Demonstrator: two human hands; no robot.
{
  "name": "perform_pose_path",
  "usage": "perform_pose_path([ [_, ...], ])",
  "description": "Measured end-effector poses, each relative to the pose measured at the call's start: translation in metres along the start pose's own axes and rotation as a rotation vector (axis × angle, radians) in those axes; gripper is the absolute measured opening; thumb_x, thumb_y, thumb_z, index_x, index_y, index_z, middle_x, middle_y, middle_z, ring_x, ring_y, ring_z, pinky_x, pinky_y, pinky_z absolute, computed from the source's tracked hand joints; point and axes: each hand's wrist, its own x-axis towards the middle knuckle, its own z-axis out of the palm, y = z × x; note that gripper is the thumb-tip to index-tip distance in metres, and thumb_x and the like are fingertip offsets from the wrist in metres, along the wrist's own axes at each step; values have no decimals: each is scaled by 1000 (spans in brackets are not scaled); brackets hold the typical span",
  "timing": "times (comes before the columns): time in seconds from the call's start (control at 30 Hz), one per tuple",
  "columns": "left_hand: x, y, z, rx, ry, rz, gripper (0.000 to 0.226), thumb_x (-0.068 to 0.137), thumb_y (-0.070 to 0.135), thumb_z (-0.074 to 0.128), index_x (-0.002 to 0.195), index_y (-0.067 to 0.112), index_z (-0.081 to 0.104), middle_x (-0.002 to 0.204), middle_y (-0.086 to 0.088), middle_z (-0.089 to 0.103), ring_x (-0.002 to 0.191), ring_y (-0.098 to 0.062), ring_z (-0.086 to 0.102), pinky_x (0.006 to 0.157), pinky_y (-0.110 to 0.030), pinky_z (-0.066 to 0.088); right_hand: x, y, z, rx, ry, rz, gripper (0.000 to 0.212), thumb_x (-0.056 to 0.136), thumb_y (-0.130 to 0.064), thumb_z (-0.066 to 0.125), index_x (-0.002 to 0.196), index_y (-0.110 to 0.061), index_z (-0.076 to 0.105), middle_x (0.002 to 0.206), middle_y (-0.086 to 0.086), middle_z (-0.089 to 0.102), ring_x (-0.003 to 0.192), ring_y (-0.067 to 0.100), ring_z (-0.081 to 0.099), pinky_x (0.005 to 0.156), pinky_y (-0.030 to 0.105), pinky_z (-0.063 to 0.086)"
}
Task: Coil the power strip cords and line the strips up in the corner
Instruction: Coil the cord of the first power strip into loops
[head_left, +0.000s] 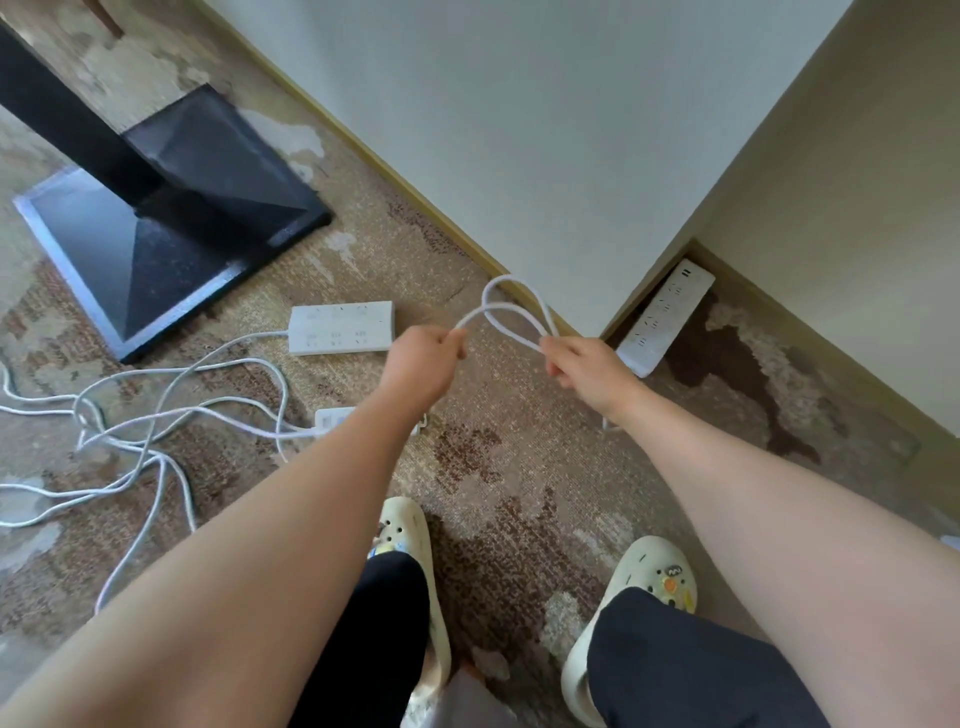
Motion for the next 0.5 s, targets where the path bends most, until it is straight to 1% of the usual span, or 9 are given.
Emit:
perform_pose_path([
  [0.07, -5, -12, -1, 95, -60, 36, 30, 99, 31, 45, 93, 15, 69, 57, 5, 52, 39, -5, 40, 40, -20, 30, 1, 4, -4, -66, 89, 17, 46, 102, -50, 38, 69, -20, 50, 59, -6, 43, 48, 10, 36, 54, 31, 31],
  [0.17, -8, -37, -13, 201, -133, 131, 28, 100, 29, 42, 103, 18, 67, 72, 1, 60, 54, -10, 46, 50, -25, 33, 8, 3, -13, -52, 265, 60, 46, 102, -47, 35, 66, -20, 41, 59, -3, 37, 53, 16, 33, 55, 33, 26],
  [0.2, -9, -49, -20, 237, -133, 125, 28, 101, 29, 42, 102, 17, 67, 75, 0, 61, 55, -10, 46, 51, -26, 33, 9, 2, -17, -51, 321, 72, 46, 102, -47, 34, 66, -20, 40, 60, -1, 36, 56, 18, 34, 56, 34, 26],
  [0.27, -16, -78, -34, 298, -93, 51, 27, 101, 31, 42, 94, 18, 65, 73, -2, 59, 58, -15, 48, 52, -27, 33, 10, 2, -20, -56, 392, 86, 46, 102, -48, 32, 67, -18, 41, 62, 2, 36, 58, 20, 35, 58, 35, 27],
  [0.33, -23, -94, -46, 310, -31, -45, 27, 100, 29, 42, 82, 20, 60, 70, -4, 58, 63, -23, 52, 52, -29, 35, 9, 2, -16, -106, 386, 95, 48, 102, -49, 30, 68, -19, 43, 61, 0, 38, 55, 19, 36, 55, 34, 29],
  [0.37, -23, -91, -47, 283, 2, -69, 26, 100, 28, 43, 80, 21, 59, 67, -3, 57, 62, -23, 51, 51, -28, 35, 9, 1, -10, -127, 358, 98, 47, 103, -49, 29, 68, -21, 44, 60, -2, 38, 53, 17, 35, 54, 33, 29],
  [0.4, -22, -80, -44, 230, 18, -62, 25, 99, 29, 44, 81, 22, 60, 64, 0, 55, 57, -20, 50, 48, -27, 34, 9, 0, -4, -124, 324, 99, 46, 104, -48, 28, 69, -22, 44, 60, -3, 38, 53, 17, 35, 53, 33, 29],
  [0.43, -20, -62, -35, 167, 2, -15, 24, 98, 30, 45, 82, 23, 62, 61, 3, 54, 49, -13, 46, 44, -23, 33, 11, -3, 1, -89, 290, 96, 44, 104, -46, 28, 71, -21, 44, 61, -3, 39, 53, 17, 35, 53, 34, 29],
  [0.5, -21, -17, -7, 43, -104, 123, 23, 97, 32, 47, 81, 27, 63, 58, 8, 55, 36, 0, 37, 34, -17, 31, 15, -9, 9, 70, 236, 98, 39, 104, -40, 30, 75, -19, 46, 61, -3, 40, 53, 15, 34, 51, 32, 28],
])
